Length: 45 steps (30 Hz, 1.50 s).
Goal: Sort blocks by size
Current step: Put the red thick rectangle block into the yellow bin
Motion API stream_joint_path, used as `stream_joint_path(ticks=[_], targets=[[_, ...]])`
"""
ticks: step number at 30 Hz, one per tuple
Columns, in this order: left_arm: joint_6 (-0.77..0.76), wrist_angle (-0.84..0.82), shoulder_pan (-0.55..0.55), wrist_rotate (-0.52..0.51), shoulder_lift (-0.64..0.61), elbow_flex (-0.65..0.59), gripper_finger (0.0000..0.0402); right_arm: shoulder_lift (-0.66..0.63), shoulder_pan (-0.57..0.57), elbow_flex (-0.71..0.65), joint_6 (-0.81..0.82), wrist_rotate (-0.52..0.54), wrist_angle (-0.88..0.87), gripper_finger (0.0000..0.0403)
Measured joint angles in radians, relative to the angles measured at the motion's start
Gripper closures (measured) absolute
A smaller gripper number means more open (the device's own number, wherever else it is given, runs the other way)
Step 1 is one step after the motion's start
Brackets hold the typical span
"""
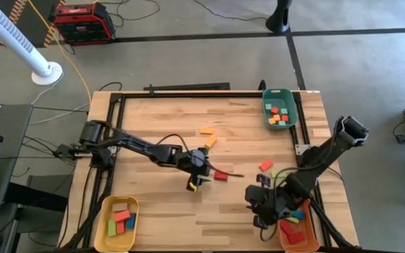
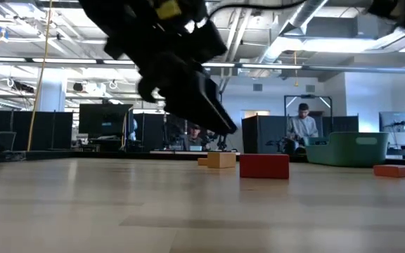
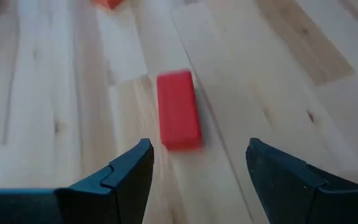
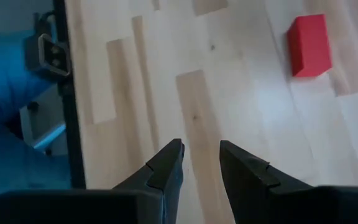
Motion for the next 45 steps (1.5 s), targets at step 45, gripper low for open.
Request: stream_joint_path(ticks=[45], targets=[[-0.003, -0.533, 0.039, 0.16, 0.199, 0.317, 0.0256, 0.002, 0.14, 0.007, 0.101, 0.131, -0.04, 0.0267]])
